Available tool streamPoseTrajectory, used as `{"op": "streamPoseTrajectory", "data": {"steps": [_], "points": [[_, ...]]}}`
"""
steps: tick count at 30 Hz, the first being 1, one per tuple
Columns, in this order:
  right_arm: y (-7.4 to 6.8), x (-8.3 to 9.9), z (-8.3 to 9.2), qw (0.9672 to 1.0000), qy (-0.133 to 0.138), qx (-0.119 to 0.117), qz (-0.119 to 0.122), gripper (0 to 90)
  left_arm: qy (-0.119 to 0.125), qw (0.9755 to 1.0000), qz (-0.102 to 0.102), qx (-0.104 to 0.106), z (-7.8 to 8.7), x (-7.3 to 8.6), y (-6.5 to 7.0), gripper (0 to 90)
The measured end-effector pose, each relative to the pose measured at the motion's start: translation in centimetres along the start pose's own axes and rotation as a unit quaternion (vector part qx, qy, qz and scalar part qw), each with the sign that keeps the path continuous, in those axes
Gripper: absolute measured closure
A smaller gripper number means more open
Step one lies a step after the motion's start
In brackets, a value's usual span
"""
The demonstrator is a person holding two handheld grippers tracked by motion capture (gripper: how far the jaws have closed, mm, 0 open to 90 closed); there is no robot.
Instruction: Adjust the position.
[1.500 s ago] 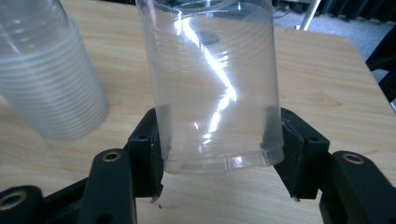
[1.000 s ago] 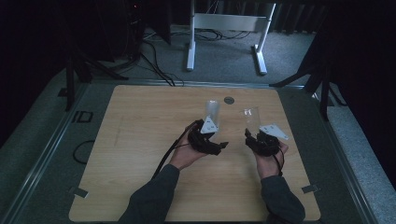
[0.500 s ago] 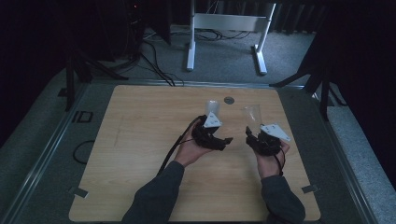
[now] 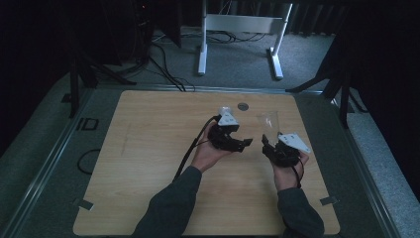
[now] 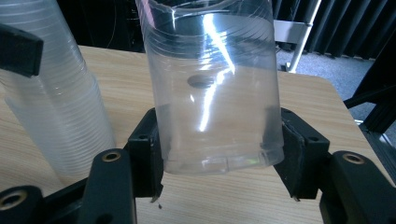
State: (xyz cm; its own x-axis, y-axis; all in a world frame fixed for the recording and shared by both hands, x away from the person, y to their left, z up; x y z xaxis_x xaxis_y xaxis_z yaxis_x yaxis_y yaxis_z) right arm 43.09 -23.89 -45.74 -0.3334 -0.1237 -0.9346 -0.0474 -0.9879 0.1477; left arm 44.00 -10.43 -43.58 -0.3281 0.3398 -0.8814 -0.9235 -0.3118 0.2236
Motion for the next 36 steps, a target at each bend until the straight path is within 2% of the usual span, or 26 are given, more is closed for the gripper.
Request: {"op": "streamPoseTrajectory", "data": {"steps": [3,6,9,10,13,17,20,24,30,36], "points": [[0.1,0.0,0.1,1.0,0.002,0.0,-0.002,41.8,0.001,1.0,0.0,0.001,0.0,-0.2,0.0,26.3],[0.2,-0.1,0.3,1.0,0.009,0.001,-0.004,41.9,0.01,0.9998,0.014,0.01,-0.5,-0.9,-0.2,26.1],[0.2,-0.1,0.3,0.9999,0.009,0.001,-0.005,41.9,0.013,0.9997,0.017,0.012,-0.5,-1.1,-0.3,26.0],[0.2,-0.2,0.5,0.9999,0.013,0.001,-0.007,41.9,0.02,0.9994,0.024,0.017,-0.7,-1.5,-0.3,25.9],[0.2,-0.2,0.5,0.9999,0.013,0.001,-0.007,41.9,0.021,0.9993,0.026,0.018,-0.9,-1.7,-0.4,25.6],[0.0,-0.1,0.5,0.9998,0.015,-0.001,-0.012,41.8,0.038,0.9985,0.036,0.018,-1.3,-2.3,-0.7,25.2],[0.0,-0.1,0.5,0.9998,0.015,-0.001,-0.012,41.8,0.04,0.9982,0.041,0.021,-1.5,-2.3,-0.7,24.3],[-0.3,-0.1,0.6,0.9998,0.019,-0.003,-0.01,41.8,0.041,0.998,0.043,0.021,-2.0,-2.5,-0.5,22.3],[-0.5,-0.1,0.9,0.9995,0.03,0.0,-0.004,41.8,0.048,0.9971,0.047,0.034,-2.7,-3.3,0.0,20.9],[-0.7,-0.2,1.0,0.9993,0.038,0.0,-0.008,41.8,0.061,0.9958,0.053,0.043,-3.2,-3.8,0.4,20.2]]}}
Point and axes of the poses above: each handheld gripper's, and its own axes: z roughly backward along the jaws, x roughly out of its underside, y roughly to its right, the point moved 9 cm from there along -z, roughly forward along the jaws, and after that the axes turned 15 degrees about x, right-handed, at the moved point
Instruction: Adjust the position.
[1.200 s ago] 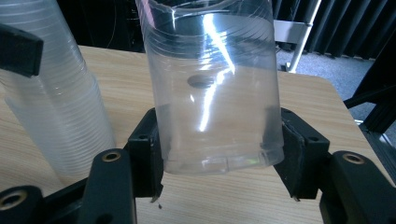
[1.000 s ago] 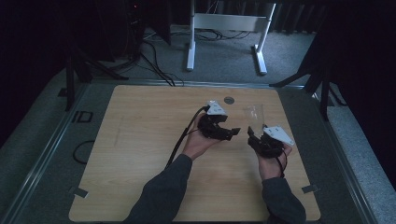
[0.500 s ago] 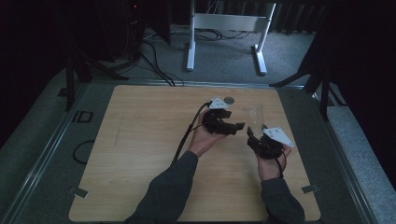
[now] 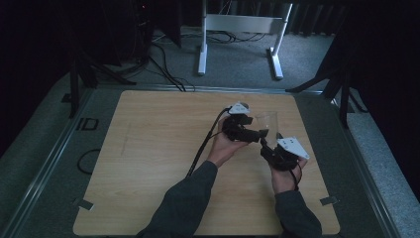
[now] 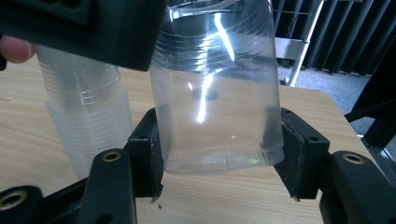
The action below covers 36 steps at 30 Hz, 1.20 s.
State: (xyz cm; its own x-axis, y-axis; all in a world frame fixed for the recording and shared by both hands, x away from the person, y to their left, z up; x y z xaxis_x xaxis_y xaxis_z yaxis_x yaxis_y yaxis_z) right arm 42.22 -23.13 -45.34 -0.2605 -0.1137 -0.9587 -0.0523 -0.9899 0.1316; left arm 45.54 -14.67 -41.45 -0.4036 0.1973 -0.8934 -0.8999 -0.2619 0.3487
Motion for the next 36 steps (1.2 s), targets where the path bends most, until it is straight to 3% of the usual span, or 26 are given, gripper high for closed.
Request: {"op": "streamPoseTrajectory", "data": {"steps": [18,27,36], "points": [[-0.5,0.0,0.2,0.9999,0.011,-0.001,-0.002,41.8,0.033,0.9984,0.04,0.02,-1.4,-0.5,0.1,19.8],[-0.8,0.1,0.3,0.9999,0.014,-0.003,0.0,41.8,0.036,0.998,0.048,0.019,-2.1,-0.5,-0.1,19.7],[-0.9,0.1,0.3,0.9999,0.016,-0.004,-0.001,41.8,0.061,0.9957,0.066,0.024,-2.2,-1.0,-0.2,22.3]]}}
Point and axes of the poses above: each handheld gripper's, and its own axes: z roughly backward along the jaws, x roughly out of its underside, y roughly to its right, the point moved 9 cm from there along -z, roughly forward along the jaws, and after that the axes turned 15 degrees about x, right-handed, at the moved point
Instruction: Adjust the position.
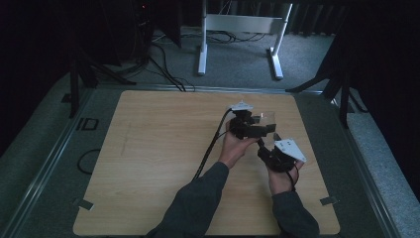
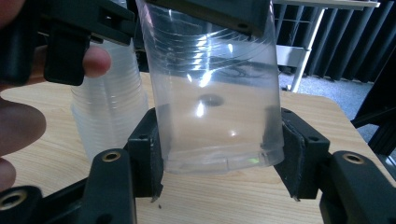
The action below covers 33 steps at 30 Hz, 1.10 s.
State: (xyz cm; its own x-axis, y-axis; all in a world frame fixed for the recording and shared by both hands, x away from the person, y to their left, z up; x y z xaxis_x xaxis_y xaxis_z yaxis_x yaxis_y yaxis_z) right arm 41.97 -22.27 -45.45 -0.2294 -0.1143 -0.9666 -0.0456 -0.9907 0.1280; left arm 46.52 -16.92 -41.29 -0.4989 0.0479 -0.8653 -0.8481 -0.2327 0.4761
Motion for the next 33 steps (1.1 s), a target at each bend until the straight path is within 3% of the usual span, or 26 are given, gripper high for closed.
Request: {"op": "streamPoseTrajectory", "data": {"steps": [16,23,28,33], "points": [[0.04,0.05,-0.13,1.0,-0.005,-0.005,-0.003,41.6,0.01,0.9999,-0.004,-0.003,0.04,-0.23,0.27,27.5],[-0.26,0.17,-0.22,0.9997,-0.014,-0.021,0.003,38.6,0.003,0.9997,-0.022,-0.011,0.12,-0.18,0.34,28.1],[-0.54,0.24,-0.23,0.9992,-0.018,-0.034,0.007,31.7,-0.003,0.9993,-0.031,-0.02,0.25,-0.17,0.28,28.1],[-0.37,0.03,-0.3,0.9987,-0.02,-0.046,0.003,29.9,-0.017,0.9977,-0.057,-0.034,0.21,-0.01,0.44,28.1]]}}
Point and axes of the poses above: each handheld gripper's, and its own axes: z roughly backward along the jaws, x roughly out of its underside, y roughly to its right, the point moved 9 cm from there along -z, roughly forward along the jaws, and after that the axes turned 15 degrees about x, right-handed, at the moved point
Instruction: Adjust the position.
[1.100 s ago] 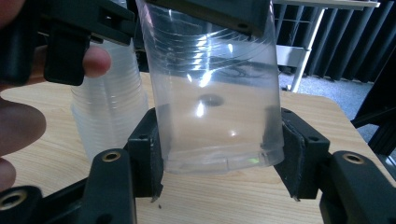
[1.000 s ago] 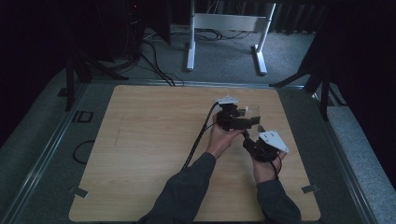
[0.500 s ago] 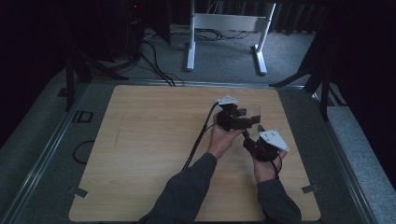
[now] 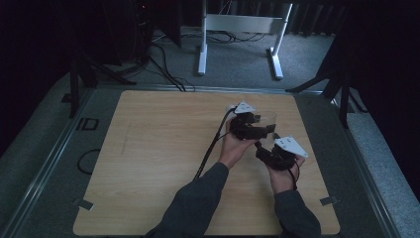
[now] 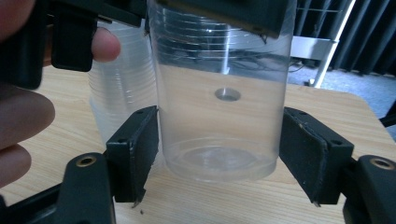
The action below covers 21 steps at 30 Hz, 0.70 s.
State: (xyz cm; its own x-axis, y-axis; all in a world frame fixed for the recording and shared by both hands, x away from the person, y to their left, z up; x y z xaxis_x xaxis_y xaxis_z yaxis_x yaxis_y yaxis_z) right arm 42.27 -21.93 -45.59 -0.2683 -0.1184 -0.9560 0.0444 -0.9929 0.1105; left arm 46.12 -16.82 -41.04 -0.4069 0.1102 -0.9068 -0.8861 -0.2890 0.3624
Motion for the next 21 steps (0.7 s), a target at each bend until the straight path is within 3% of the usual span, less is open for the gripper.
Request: {"op": "streamPoseTrajectory", "data": {"steps": [2,3,12,21], "points": [[0.05,-0.02,-0.08,1.0,-0.004,-0.007,-0.002,29.9,-0.003,1.0,-0.006,-0.004,-0.01,0.03,0.03,28.1],[0.07,-0.05,-0.1,0.9999,-0.005,-0.01,-0.002,29.9,-0.01,0.9997,-0.02,-0.008,-0.1,0.13,0.17,28.4],[0.0,0.21,-0.38,0.9996,-0.019,-0.022,0.005,34.3,-0.031,0.9983,-0.049,-0.01,-0.3,0.68,0.48,28.4],[-0.06,0.34,-0.48,0.9996,-0.024,-0.015,0.008,40.6,-0.028,0.9988,-0.039,-0.001,-0.43,0.77,0.58,27.9]]}}
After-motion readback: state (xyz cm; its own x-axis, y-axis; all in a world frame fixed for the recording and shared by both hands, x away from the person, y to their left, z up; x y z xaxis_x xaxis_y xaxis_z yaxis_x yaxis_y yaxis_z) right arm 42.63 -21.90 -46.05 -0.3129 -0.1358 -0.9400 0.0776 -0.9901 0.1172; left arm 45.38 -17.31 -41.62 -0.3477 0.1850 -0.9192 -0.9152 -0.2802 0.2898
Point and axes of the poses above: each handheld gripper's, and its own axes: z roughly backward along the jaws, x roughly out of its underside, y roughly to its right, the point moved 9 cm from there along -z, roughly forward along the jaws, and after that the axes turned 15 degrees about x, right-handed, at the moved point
